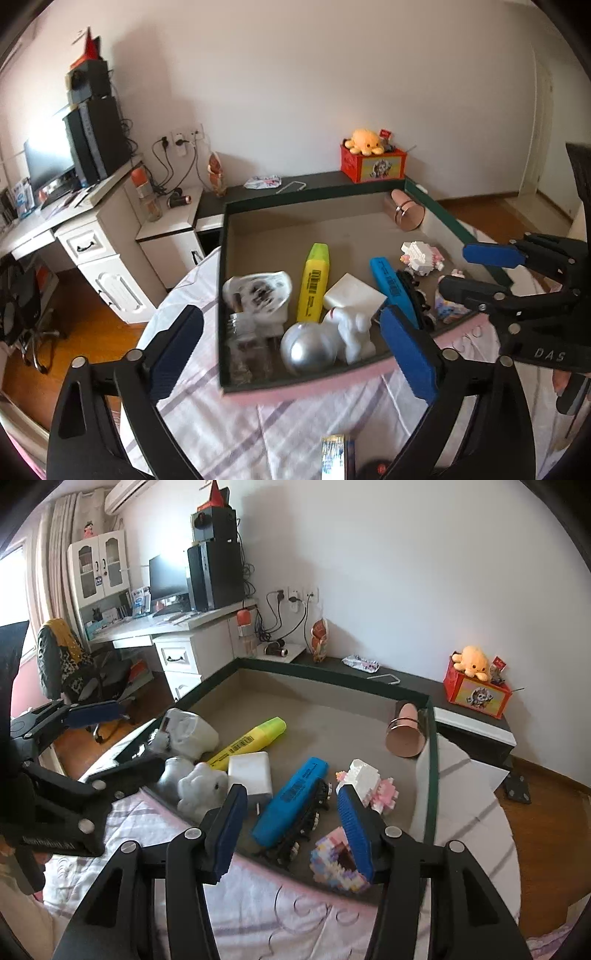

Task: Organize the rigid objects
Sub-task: 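Open both tools to drop the bottle and hair clip into the box, then withdraw both tools from the box back over the bed, then grasp the black TV remote with the right tool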

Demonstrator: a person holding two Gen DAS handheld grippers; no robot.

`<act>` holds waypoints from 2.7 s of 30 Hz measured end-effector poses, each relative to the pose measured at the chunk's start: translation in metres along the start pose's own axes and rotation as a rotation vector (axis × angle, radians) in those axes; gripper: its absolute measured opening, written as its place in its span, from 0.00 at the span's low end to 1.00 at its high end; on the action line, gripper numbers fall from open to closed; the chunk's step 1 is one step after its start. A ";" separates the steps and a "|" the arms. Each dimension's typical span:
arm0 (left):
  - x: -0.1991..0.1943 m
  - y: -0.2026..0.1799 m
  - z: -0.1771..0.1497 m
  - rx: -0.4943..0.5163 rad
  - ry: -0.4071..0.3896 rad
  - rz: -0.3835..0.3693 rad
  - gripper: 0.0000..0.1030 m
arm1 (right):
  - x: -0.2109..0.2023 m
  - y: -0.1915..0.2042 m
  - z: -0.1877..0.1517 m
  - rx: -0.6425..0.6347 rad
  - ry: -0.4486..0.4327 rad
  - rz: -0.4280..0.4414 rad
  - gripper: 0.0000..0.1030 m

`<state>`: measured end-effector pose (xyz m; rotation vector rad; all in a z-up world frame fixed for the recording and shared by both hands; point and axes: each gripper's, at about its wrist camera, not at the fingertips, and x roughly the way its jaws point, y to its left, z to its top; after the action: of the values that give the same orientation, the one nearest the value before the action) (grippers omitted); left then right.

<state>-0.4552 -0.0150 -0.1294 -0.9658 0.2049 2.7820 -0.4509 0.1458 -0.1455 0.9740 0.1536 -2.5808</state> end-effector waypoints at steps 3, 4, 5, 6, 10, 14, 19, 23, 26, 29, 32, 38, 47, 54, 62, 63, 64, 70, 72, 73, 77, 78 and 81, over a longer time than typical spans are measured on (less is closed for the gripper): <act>-0.024 0.006 -0.006 -0.014 -0.030 0.013 0.99 | -0.017 0.005 -0.004 0.001 -0.014 0.003 0.54; -0.030 0.007 -0.008 -0.017 -0.036 0.019 0.99 | -0.023 0.007 -0.006 -0.003 -0.018 0.000 0.54; -0.039 0.009 -0.011 -0.022 -0.044 0.032 0.99 | -0.028 0.009 -0.008 -0.006 -0.017 0.000 0.55; -0.050 0.010 -0.015 -0.024 -0.055 0.048 0.99 | -0.033 0.012 -0.010 -0.007 -0.023 -0.004 0.55; -0.088 0.016 -0.030 -0.048 -0.098 0.073 0.99 | -0.064 0.022 -0.020 -0.008 -0.061 -0.020 0.55; -0.131 0.021 -0.047 -0.096 -0.145 0.086 1.00 | -0.107 0.038 -0.033 -0.003 -0.137 -0.074 0.81; -0.177 0.016 -0.072 -0.141 -0.206 0.106 1.00 | -0.159 0.060 -0.050 0.011 -0.224 -0.074 0.81; -0.205 0.009 -0.089 -0.163 -0.222 0.082 1.00 | -0.189 0.073 -0.064 0.020 -0.261 -0.121 1.00; -0.224 0.002 -0.099 -0.138 -0.237 0.110 1.00 | -0.209 0.081 -0.073 0.016 -0.285 -0.148 1.00; -0.241 -0.001 -0.105 -0.124 -0.252 0.133 1.00 | -0.221 0.088 -0.081 0.022 -0.297 -0.147 1.00; -0.256 -0.003 -0.109 -0.117 -0.269 0.146 1.00 | -0.229 0.093 -0.085 0.020 -0.299 -0.154 1.00; -0.276 -0.006 -0.111 -0.119 -0.303 0.150 1.00 | -0.238 0.104 -0.092 0.001 -0.301 -0.155 1.00; -0.281 -0.011 -0.110 -0.096 -0.306 0.177 1.00 | -0.241 0.107 -0.102 0.006 -0.297 -0.153 1.00; -0.262 -0.015 -0.112 -0.072 -0.256 0.166 1.00 | -0.219 0.102 -0.106 0.014 -0.243 -0.144 1.00; -0.224 -0.009 -0.112 -0.071 -0.178 0.151 1.00 | -0.164 0.094 -0.115 0.017 -0.115 -0.128 1.00; -0.220 -0.008 -0.112 -0.072 -0.172 0.150 1.00 | -0.155 0.094 -0.115 0.014 -0.093 -0.122 1.00; -0.214 -0.006 -0.112 -0.072 -0.162 0.148 1.00 | -0.146 0.094 -0.117 0.010 -0.074 -0.114 1.00; -0.183 0.002 -0.115 -0.063 -0.095 0.149 1.00 | -0.084 0.099 -0.120 -0.039 0.063 -0.043 1.00; -0.172 0.006 -0.116 -0.066 -0.074 0.148 1.00 | -0.065 0.102 -0.119 -0.063 0.101 -0.037 1.00; -0.166 0.008 -0.117 -0.065 -0.060 0.150 1.00 | -0.058 0.103 -0.118 -0.071 0.112 -0.034 1.00; -0.141 0.015 -0.118 -0.060 -0.010 0.161 1.00 | -0.032 0.101 -0.116 -0.071 0.157 -0.020 1.00; -0.137 0.016 -0.118 -0.060 -0.001 0.162 1.00 | -0.029 0.100 -0.116 -0.072 0.163 -0.015 0.99; -0.122 0.018 -0.116 -0.060 0.019 0.149 1.00 | -0.021 0.098 -0.119 -0.075 0.187 0.031 0.76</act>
<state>-0.2961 -0.0708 -0.1424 -1.0319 0.2060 2.9306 -0.3256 0.0893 -0.2185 1.1786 0.2806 -2.4355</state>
